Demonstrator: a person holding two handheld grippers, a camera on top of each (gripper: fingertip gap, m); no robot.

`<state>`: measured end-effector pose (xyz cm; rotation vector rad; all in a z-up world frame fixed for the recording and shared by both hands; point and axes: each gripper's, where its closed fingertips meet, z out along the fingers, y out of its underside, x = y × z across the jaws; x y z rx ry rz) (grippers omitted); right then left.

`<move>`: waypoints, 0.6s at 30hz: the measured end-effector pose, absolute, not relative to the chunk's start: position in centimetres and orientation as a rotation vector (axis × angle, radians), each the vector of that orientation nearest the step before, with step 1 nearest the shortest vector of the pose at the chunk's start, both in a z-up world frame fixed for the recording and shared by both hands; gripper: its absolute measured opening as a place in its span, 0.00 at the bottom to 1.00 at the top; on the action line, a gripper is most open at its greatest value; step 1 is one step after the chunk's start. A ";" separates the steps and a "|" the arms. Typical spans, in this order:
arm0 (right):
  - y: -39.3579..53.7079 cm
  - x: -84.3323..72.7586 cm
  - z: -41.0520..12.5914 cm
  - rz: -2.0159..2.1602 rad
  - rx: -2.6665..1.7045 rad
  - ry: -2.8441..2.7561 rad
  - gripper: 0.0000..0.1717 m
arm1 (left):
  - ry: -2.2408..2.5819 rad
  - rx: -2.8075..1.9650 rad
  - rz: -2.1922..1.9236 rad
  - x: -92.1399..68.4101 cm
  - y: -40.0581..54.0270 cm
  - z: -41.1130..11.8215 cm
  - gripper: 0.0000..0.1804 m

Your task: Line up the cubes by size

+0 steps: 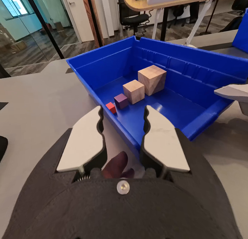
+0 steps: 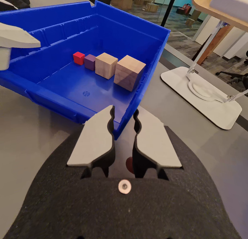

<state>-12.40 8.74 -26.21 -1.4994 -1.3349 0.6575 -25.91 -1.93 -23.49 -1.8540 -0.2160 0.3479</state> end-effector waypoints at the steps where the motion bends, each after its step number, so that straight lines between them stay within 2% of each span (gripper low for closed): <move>1: 8.7 -12.5 -26.2 0.649 -1.497 -1.333 0.15 | -0.222 -1.852 0.344 -26.1 -2.0 -23.5 0.30; 7: 9.0 -13.2 -26.3 0.652 -1.509 -1.326 0.07 | -0.251 -1.880 0.352 -27.5 -1.9 -23.7 0.25; 18: 8.8 -16.1 -26.4 0.661 -1.497 -1.349 0.10 | -0.346 -1.926 0.348 -31.9 -0.9 -24.3 0.14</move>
